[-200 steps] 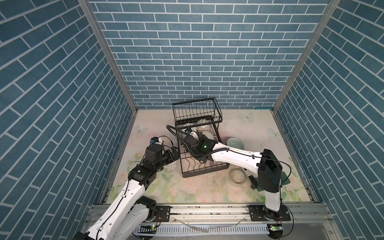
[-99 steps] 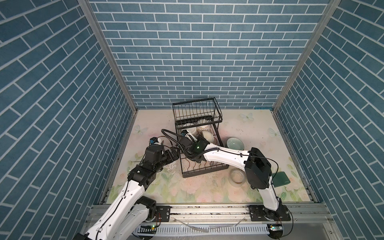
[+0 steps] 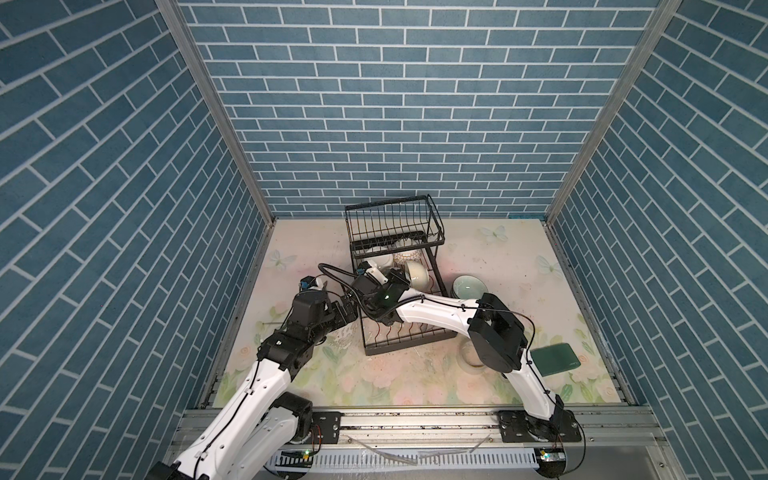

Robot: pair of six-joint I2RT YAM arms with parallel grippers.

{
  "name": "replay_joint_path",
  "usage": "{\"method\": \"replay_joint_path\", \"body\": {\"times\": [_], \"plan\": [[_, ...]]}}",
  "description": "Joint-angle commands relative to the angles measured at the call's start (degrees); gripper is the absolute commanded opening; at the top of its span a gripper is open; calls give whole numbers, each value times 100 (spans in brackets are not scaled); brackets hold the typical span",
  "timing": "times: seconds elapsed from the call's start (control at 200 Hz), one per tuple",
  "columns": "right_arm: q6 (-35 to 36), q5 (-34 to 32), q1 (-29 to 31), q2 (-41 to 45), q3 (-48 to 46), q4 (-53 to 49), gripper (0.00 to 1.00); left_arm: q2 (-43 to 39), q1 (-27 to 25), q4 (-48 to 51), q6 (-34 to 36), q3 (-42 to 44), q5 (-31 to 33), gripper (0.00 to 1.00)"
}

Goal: Load the bowls into the dish rack

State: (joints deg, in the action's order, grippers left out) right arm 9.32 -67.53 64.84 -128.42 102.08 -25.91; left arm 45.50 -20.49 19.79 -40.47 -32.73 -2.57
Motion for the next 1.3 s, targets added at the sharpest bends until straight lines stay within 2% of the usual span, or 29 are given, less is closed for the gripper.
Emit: {"method": "replay_joint_path", "body": {"times": [0.0,0.38,0.875,1.16,1.295], "plan": [[604,-545,19,-155,330,538,0,-14,1,-19,91,66,26,100],[1522,-831,-31,-429,271,1582,0,-12,1,27,175,39,46,100],[3425,-1138,-68,-549,-264,3899,0,11,10,7,197,48,46,100],[3428,-1219,-68,-465,-561,3899,0,3,11,16,197,73,34,100],[3175,-1233,-74,-430,-664,3605,0,-10,10,7,185,74,29,100]]}}
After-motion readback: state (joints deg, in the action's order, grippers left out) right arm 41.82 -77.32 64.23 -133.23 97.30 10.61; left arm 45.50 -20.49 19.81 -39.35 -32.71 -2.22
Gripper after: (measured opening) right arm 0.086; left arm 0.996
